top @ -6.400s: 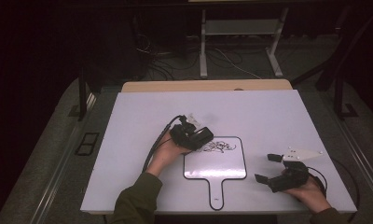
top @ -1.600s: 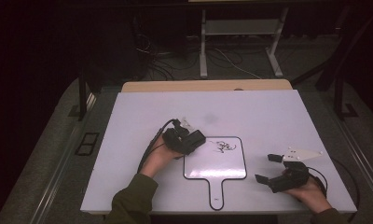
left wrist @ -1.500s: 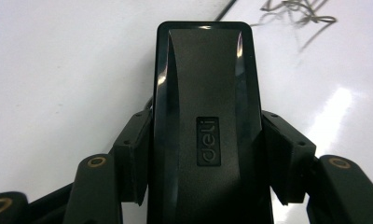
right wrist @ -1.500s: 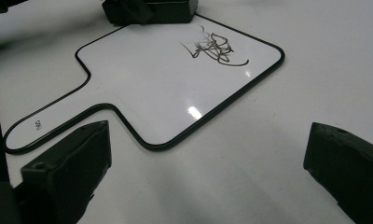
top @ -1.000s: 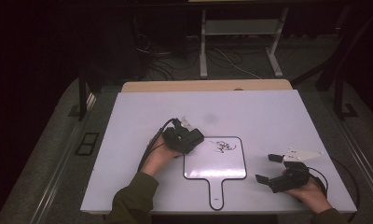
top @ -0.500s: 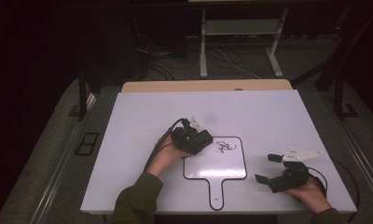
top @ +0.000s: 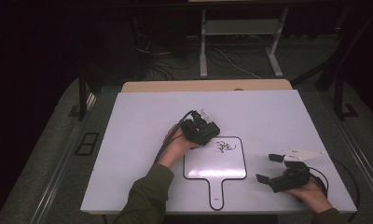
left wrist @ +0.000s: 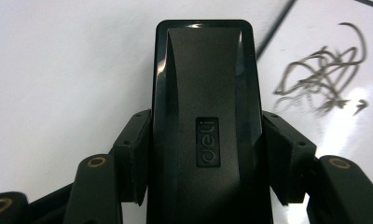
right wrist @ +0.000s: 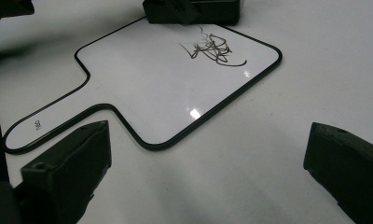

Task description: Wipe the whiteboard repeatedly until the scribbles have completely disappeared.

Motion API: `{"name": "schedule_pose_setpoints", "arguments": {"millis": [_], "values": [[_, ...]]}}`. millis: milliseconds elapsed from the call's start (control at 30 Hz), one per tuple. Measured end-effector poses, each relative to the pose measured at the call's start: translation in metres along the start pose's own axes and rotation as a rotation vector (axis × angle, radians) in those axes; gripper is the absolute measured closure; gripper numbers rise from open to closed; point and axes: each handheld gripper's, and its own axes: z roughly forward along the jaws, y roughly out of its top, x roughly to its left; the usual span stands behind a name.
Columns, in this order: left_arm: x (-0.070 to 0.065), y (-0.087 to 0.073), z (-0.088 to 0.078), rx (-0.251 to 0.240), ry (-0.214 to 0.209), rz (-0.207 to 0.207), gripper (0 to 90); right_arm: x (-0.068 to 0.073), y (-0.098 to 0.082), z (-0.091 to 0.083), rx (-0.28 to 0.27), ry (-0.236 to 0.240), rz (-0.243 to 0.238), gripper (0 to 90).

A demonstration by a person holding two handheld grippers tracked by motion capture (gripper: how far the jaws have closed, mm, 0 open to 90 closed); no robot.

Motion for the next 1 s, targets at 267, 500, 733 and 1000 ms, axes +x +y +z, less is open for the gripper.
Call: {"name": "schedule_pose_setpoints", "arguments": {"millis": [267, 500, 733, 1000], "values": [[-0.019, 0.0, -0.001, -0.001, -0.027, 0.055, 39.4, 0.001, 0.0, 0.002, 0.003, 0.001, -0.006, 0.0], [-0.007, 0.0, 0.0, 0.002, 0.007, 0.031, 39.4, 0.001, 0.0, 0.001, 0.001, -0.001, -0.004, 0.0], [-0.019, 0.002, 0.0, 0.008, -0.036, 0.055, 39.4, 0.001, 0.0, 0.001, 0.003, 0.001, -0.006, 0.0], [-0.022, 0.005, 0.002, 0.0, -0.026, 0.047, 39.3, 0.002, 0.0, 0.001, 0.002, -0.001, -0.006, 0.0]]}}
